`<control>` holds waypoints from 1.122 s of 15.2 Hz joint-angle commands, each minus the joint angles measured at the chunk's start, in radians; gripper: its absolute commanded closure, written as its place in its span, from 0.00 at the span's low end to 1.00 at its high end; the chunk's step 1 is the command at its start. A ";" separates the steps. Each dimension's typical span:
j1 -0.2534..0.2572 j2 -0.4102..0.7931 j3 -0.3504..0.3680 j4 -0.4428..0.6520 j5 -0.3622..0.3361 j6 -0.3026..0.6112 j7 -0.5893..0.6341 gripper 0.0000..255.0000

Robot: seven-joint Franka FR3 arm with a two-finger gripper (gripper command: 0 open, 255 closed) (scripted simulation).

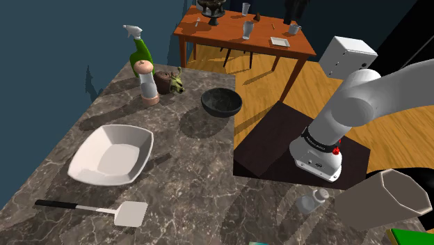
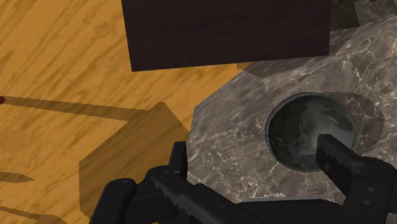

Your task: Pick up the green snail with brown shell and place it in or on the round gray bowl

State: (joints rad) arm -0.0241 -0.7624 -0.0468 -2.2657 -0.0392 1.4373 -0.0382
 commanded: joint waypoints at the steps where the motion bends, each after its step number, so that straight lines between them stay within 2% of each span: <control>1: 0.000 0.000 0.000 0.000 0.000 0.000 0.000 0.00; 9: 0.038 0.214 0.061 -0.011 0.060 0.197 0.065 0.00; 17: 0.073 0.474 0.116 0.058 0.098 0.363 0.120 0.00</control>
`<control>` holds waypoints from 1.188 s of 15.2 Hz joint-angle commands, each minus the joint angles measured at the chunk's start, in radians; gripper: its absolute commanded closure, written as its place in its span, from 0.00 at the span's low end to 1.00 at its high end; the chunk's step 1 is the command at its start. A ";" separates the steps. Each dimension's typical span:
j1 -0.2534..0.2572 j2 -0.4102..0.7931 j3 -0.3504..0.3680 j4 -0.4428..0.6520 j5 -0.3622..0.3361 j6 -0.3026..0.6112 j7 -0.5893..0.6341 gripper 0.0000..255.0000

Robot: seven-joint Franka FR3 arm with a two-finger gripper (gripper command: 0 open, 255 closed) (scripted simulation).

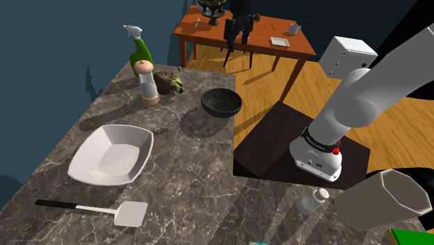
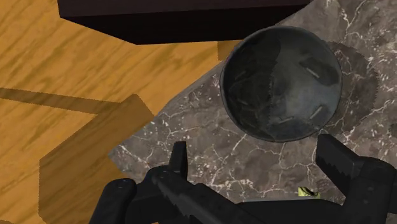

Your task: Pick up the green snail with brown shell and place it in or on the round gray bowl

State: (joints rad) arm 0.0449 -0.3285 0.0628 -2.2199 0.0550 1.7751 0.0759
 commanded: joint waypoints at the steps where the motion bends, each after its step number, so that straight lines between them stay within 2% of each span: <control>1: 0.008 0.074 0.013 0.026 0.006 0.043 0.013 0.00; 10: 0.047 0.400 0.061 0.210 0.012 0.159 0.073 0.00; 18: 0.092 0.706 0.085 0.461 -0.006 0.192 0.123 0.00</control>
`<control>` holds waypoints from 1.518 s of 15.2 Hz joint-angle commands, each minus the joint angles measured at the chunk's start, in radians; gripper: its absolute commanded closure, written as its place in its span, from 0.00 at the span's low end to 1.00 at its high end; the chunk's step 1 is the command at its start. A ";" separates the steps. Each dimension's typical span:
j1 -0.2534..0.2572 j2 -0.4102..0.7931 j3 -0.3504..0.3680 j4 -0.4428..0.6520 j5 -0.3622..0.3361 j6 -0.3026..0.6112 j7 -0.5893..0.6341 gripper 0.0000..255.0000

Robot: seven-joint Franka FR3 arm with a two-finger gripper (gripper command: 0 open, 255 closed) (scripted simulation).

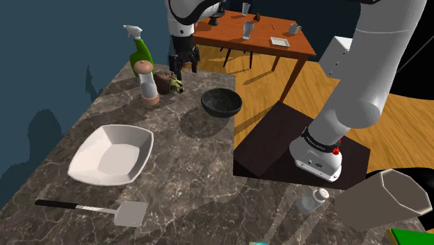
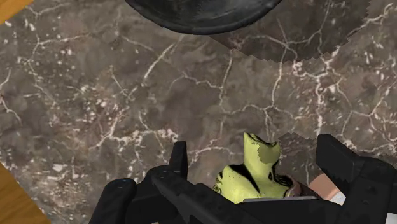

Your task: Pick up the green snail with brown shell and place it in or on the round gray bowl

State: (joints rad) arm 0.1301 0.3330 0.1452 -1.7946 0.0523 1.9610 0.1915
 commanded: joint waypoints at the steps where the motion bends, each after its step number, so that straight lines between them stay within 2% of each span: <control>1: 0.014 0.084 0.004 0.074 -0.006 0.005 0.013 0.00; 3: 0.025 0.146 0.006 0.136 -0.011 0.000 0.021 0.00; 11: 0.030 0.175 0.006 0.074 -0.012 0.091 0.022 0.00; 18: 0.030 0.175 0.006 0.074 -0.012 0.091 0.022 0.00; 19: 0.030 0.175 0.006 0.074 -0.012 0.091 0.022 1.00; 23: 0.030 0.175 0.006 0.074 -0.012 0.091 0.022 1.00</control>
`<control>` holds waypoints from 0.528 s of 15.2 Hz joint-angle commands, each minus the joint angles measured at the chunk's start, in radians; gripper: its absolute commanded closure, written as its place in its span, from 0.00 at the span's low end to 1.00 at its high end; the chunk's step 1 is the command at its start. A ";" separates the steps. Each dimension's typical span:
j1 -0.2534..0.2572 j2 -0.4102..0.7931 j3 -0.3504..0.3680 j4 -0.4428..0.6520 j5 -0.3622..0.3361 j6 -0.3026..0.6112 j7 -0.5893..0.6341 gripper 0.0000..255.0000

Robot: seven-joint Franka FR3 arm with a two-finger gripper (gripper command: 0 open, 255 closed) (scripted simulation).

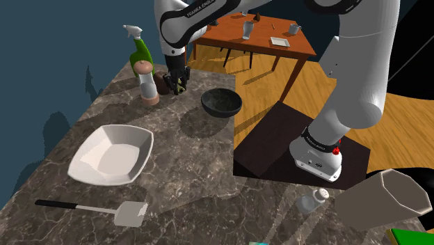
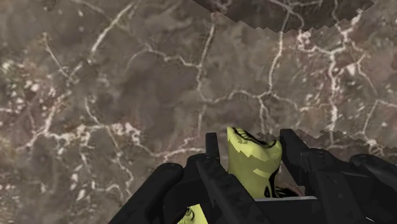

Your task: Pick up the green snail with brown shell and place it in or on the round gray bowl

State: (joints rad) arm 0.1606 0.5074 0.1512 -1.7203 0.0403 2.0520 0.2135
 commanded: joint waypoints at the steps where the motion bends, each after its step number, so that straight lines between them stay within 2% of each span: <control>1: 0.000 0.001 0.000 0.000 0.000 0.000 0.000 1.00; 8: -0.002 -0.021 0.001 0.010 0.002 -0.031 0.001 1.00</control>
State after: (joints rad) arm 0.1593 0.4925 0.1517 -1.7142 0.0415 2.0308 0.2144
